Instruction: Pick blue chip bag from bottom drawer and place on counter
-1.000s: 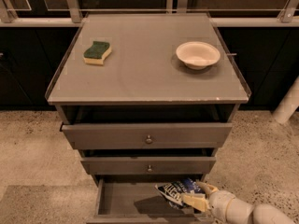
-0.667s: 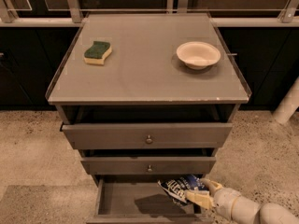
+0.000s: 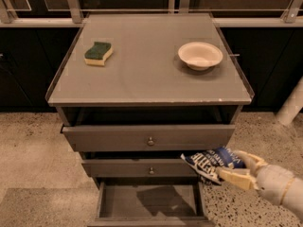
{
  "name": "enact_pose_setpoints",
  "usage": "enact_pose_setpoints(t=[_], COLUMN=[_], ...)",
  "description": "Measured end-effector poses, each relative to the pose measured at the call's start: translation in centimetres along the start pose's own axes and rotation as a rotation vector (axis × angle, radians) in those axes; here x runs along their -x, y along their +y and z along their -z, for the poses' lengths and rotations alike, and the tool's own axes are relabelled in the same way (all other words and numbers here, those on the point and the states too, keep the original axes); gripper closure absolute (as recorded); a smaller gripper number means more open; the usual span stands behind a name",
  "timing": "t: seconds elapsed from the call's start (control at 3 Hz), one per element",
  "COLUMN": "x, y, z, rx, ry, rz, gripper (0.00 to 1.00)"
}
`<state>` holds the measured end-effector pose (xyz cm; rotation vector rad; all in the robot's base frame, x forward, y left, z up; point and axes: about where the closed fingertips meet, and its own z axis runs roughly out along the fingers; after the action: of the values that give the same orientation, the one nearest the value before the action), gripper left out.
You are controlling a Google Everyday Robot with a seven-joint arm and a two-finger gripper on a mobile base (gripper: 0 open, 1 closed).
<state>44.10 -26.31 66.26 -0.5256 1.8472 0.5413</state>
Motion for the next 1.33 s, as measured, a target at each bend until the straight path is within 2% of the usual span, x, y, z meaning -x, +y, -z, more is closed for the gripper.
enact_pose_setpoints(t=[0.33, 0.67, 1.0, 1.33], x=[7.6, 12.1, 12.3, 15.5], y=[-0.5, -0.9, -1.0, -1.3], z=[3.5, 5.8, 5.9, 6.8], rx=[-0.028, -0.027, -0.031, -0.047], ry=[-0.046, -0.117, -0.115, -0.081], rz=[0.084, 0.133, 0.136, 0.206], gripper=[1.0, 1.0, 1.0, 1.0])
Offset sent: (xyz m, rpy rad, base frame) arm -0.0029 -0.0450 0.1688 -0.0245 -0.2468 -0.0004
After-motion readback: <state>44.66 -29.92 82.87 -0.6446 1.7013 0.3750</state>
